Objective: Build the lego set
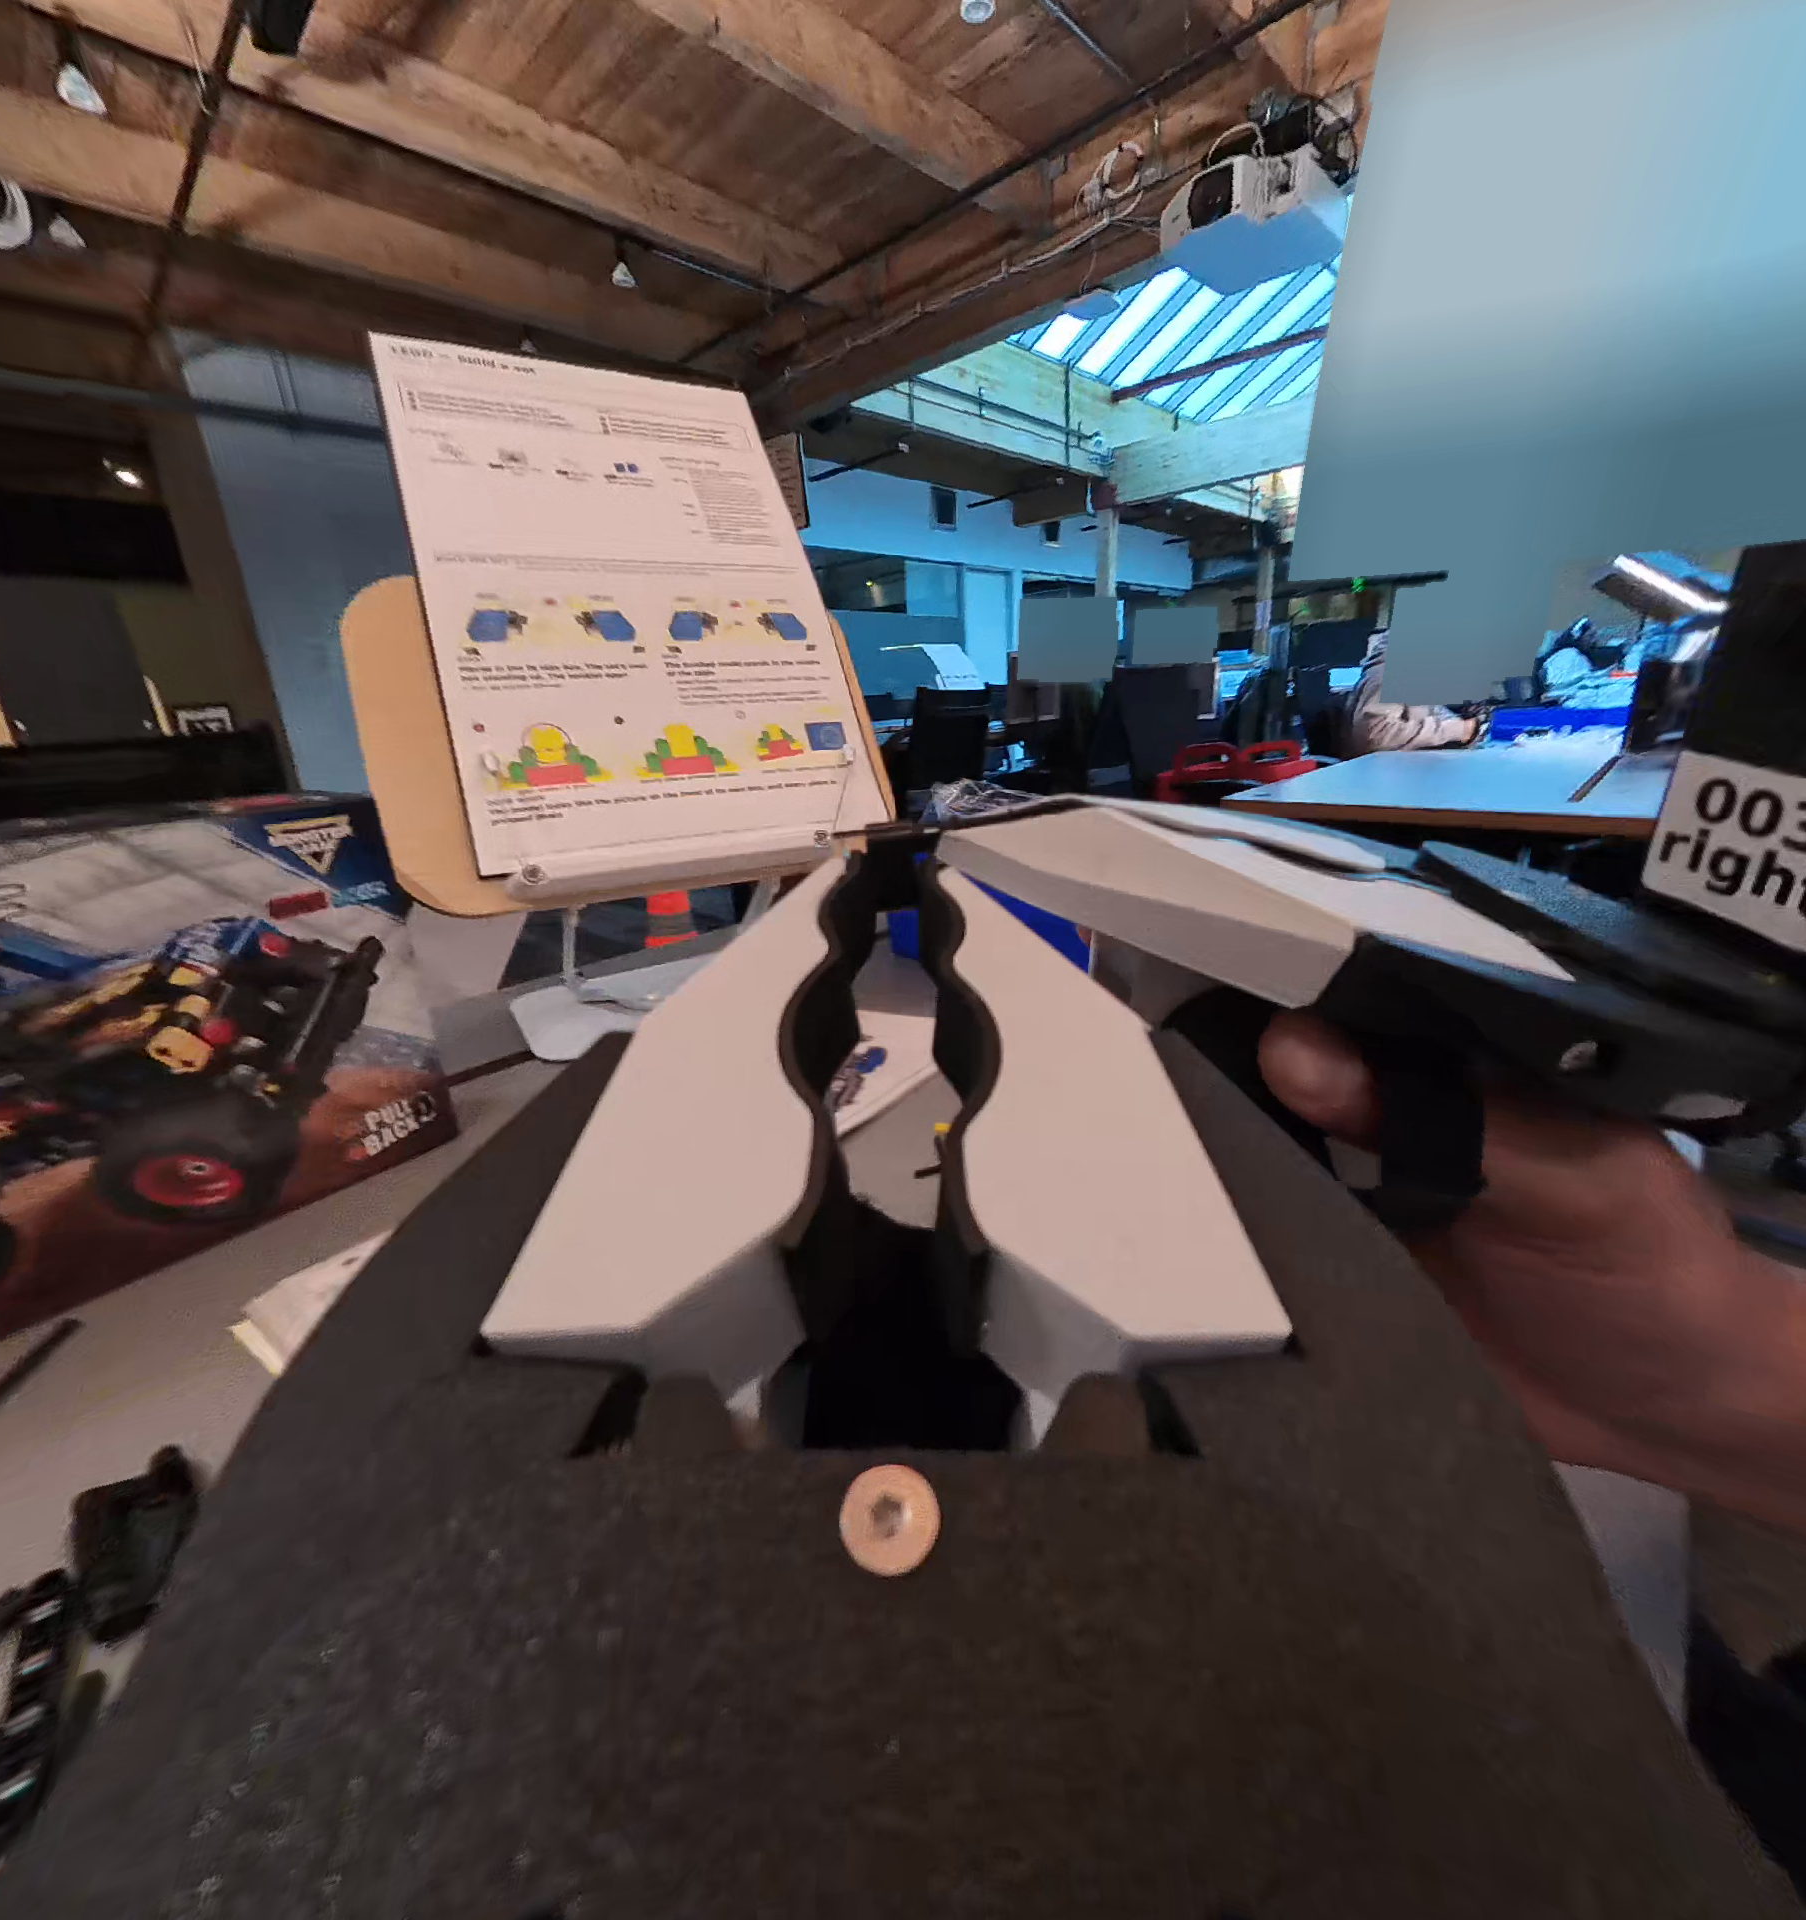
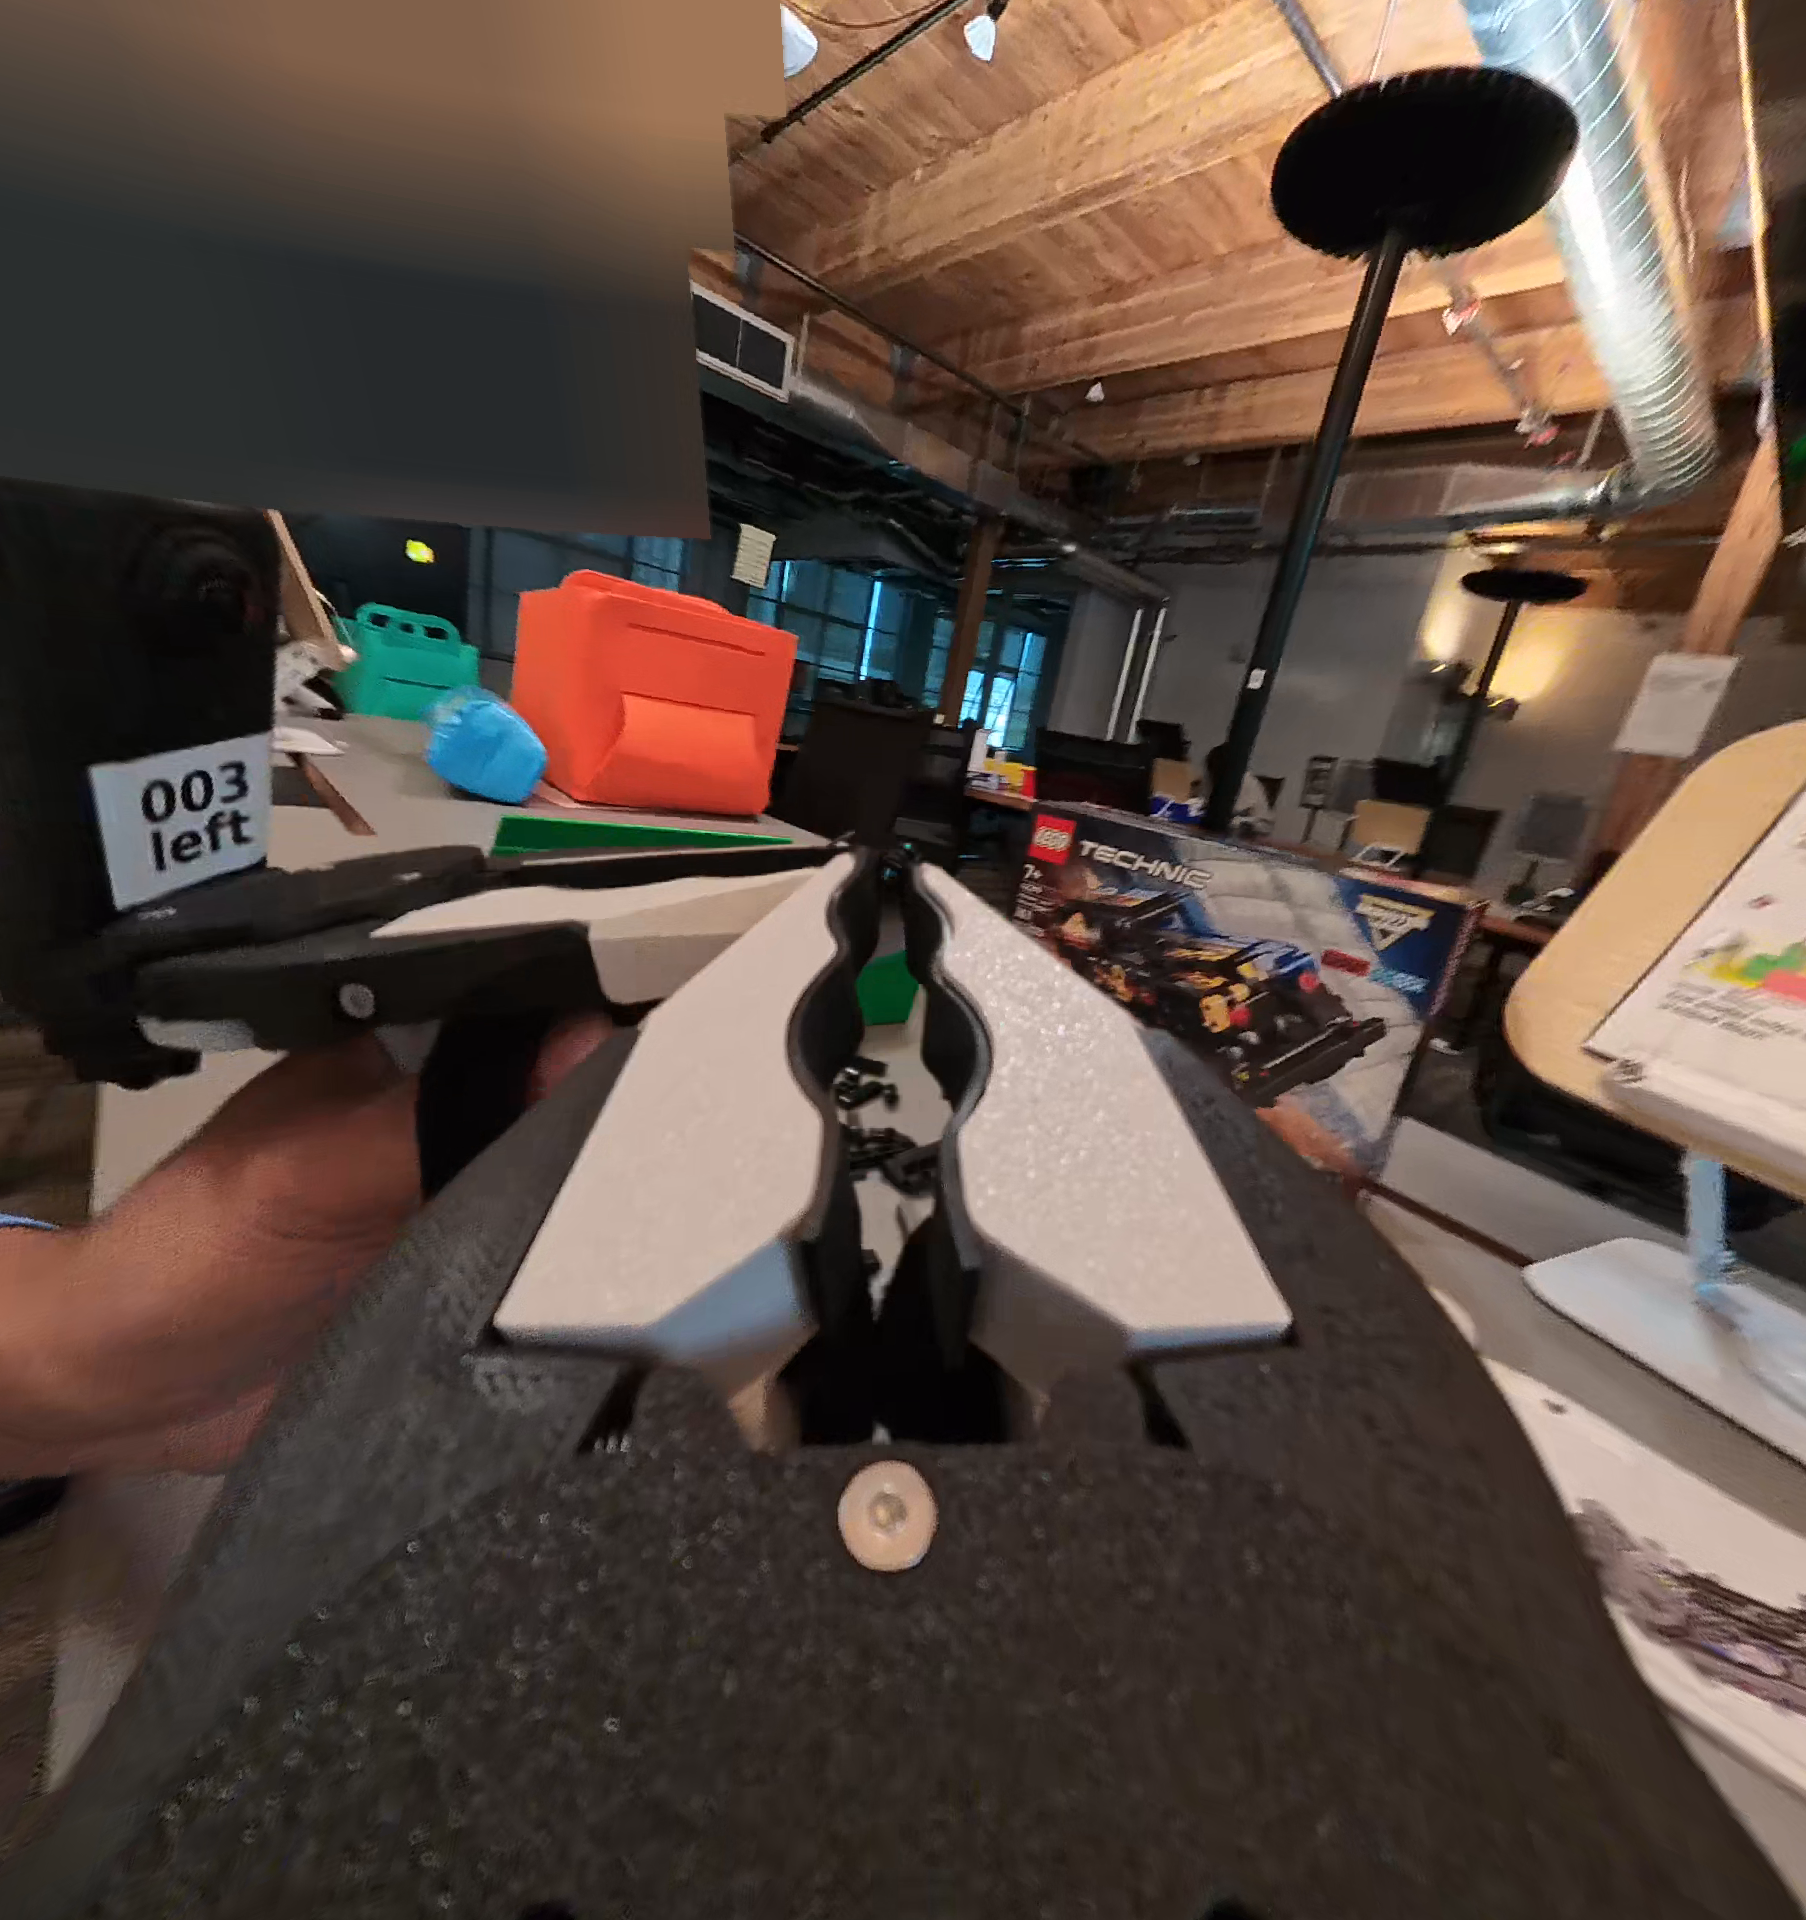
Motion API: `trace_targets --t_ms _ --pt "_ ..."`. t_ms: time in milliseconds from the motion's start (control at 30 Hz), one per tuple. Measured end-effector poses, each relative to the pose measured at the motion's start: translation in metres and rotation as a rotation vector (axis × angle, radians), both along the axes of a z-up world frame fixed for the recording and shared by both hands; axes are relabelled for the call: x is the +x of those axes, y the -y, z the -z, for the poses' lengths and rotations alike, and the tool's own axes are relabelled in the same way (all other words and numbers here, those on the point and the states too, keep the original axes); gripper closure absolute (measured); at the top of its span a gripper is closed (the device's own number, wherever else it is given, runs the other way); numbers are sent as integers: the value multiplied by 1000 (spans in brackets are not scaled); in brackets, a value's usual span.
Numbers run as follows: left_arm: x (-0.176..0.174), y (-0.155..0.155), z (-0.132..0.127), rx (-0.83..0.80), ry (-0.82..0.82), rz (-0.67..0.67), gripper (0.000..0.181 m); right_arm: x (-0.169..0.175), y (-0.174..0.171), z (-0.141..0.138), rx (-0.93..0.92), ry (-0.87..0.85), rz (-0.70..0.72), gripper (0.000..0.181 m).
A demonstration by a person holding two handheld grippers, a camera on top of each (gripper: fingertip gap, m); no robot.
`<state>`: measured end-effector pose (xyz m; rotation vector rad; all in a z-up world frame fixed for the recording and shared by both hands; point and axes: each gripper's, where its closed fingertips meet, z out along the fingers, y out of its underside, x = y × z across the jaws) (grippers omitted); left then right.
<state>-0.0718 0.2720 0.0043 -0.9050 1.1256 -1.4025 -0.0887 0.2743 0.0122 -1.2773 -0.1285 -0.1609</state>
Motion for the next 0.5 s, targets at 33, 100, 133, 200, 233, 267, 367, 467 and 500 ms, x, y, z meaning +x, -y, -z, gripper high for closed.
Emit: trace_targets --t_ms 33,100,133,200,233,267,367,467,500 --pt "1 0 1 -21 -6 12 175 1 0 0 -8 30 22 177" --pt "0 0 1 -23 -3 12 175 2 0 0 -21 104 59 177" --pt "0 0 0 -12 3 3 175 1 0 -1 -20 134 74 177" --pt "-1 -1 0 7 9 -23 175 0 0 -1 -30 158 91 177" --pt "-1 -1 -1 18 15 -30 175 0 0 -1 -39 152 84 177" --pt "-2 -1 -1 39 25 -39 175 -1 0 -2 -43 141 70 177" --pt "-6 0 -5 89 55 -54 175 -6 1 -3 -31 79 -5 177" --pt "-7 -2 -5 109 65 -69 175 -8 -1 -2 -43 -61 -99 177" --pt "-8 -3 -5 132 70 -89 175 -8 -2 -2 -51 -115 -134 177"
